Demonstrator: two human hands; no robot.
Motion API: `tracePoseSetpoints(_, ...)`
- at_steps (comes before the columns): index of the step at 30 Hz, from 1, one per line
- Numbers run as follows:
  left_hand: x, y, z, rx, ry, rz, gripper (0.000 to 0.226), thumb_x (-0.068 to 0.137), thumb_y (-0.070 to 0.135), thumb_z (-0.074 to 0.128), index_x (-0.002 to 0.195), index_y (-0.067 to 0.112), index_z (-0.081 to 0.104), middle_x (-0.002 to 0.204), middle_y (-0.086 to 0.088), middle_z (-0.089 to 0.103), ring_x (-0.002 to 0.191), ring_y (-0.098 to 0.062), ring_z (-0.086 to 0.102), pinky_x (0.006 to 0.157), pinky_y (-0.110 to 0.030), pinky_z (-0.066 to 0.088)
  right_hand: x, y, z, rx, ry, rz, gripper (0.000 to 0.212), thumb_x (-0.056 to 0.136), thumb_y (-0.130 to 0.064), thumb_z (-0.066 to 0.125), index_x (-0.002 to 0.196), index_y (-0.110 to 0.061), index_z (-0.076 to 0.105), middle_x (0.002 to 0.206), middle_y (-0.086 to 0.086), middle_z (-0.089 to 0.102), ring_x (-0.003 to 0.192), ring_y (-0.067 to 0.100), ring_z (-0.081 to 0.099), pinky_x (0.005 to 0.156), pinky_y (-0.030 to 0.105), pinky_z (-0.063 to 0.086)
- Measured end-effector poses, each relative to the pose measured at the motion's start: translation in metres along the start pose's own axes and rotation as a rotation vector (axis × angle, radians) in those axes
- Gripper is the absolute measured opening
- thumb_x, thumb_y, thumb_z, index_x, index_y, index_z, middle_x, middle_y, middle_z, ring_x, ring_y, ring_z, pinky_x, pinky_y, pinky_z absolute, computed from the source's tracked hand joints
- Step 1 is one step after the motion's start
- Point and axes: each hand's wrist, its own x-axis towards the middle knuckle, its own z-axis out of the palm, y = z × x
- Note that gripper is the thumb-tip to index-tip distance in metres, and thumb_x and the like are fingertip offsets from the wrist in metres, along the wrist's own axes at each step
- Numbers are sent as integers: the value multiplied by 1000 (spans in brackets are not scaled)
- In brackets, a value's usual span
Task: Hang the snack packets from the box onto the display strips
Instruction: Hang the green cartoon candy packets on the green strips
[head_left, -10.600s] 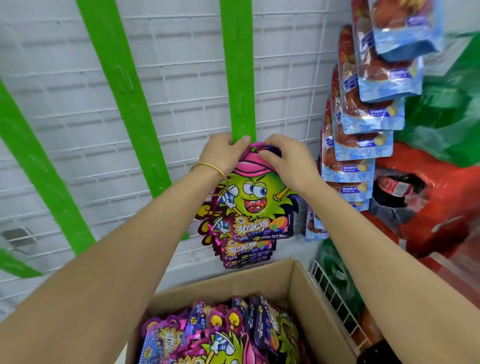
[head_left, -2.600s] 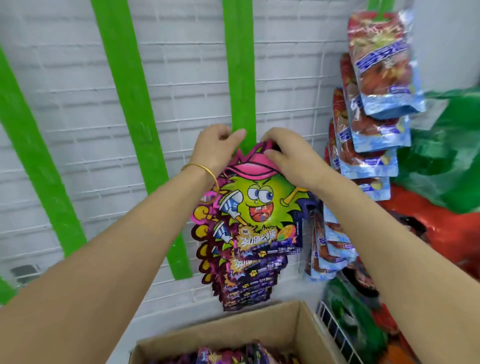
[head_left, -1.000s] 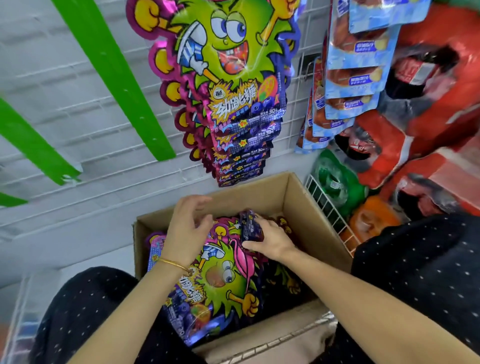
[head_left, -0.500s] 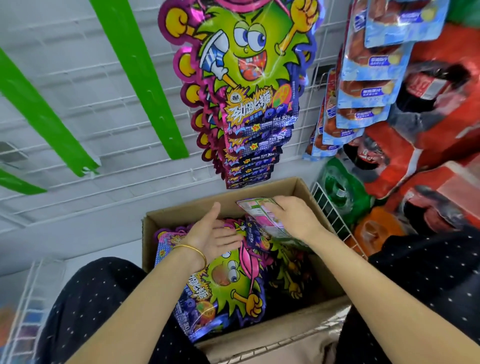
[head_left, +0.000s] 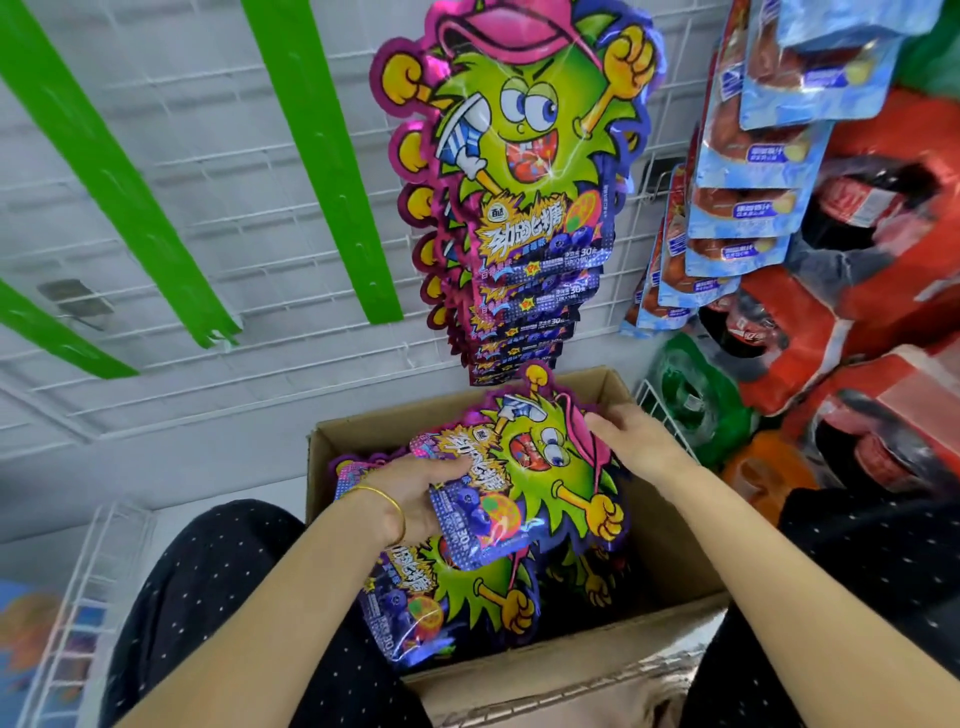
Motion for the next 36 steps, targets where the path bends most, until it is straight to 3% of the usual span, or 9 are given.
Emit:
tracePoseSetpoints(4,-2,5,-7,47,-68,108,8,85,3,56,89,5,63,72,-13,71,61,-25,70,61,-42,58,2,9,-2,720,-147,306,30,85,-17,65,110,-2,60,103,13,68,86,25,62,84,38,51)
tracePoseSetpoints(8,-2,12,-18,69,-68,191,13,85,3,56,94,8,65,82,-10,72,67,-22,70,68,-41,57,0,-4,-21,927,-226,222,11,89,1,53,89,-5,63,66,5,71,55,14,68,51,23,55)
tracePoseSetpoints(12,-8,34,-24,448,260,415,45,85,19,64,125,13,46,113,-9,59,94,-21,59,84,-38,51,-7,-26,-48,785,-305,3,23,89,1,53,110,2,60,87,11,68,71,17,65,67,26,55)
tracePoseSetpoints(15,-30,68,-7,815,504,781,48,84,24,65,126,8,47,121,-11,54,101,-19,53,90,-30,43,-14,-54,-68,459,-263,-221,9,84,1,60,91,0,66,76,7,70,68,12,61,68,21,50)
tracePoseSetpoints(19,-83,136,47,843,549,1265,22,85,16,61,106,8,62,97,-1,60,83,-10,54,69,-11,38,-20,-107,-100,133,-103,-416,18,73,-6,76,81,4,64,77,19,66,75,15,56,70,21,42)
tracePoseSetpoints(23,-125,209,102,771,526,1613,20,86,14,58,104,6,64,96,-1,62,77,-5,53,69,-4,38,-20,-165,-142,80,46,-586,12,70,-8,78,77,-7,68,77,2,67,70,6,59,68,13,44)
tracePoseSetpoints(26,-138,253,133,715,534,1674,31,87,16,58,115,4,56,106,-9,61,88,-10,53,83,-19,42,-14,-199,-168,137,118,-693,15,77,-4,71,76,-17,66,71,-10,67,62,-6,59,67,11,48)
tracePoseSetpoints(30,-145,287,156,606,443,1593,26,88,20,58,109,5,56,95,-12,60,89,-25,61,83,-38,50,-6,-241,-186,101,220,-826,7,85,2,61,89,-2,64,74,0,62,56,-9,53,63,5,42)
tracePoseSetpoints(36,-155,304,158,687,332,1491,23,90,22,56,70,12,55,66,-12,51,48,-13,51,52,-26,44,12,-287,-197,77,572,-975,8,79,-2,66,86,1,67,77,9,62,73,19,54,67,26,43)
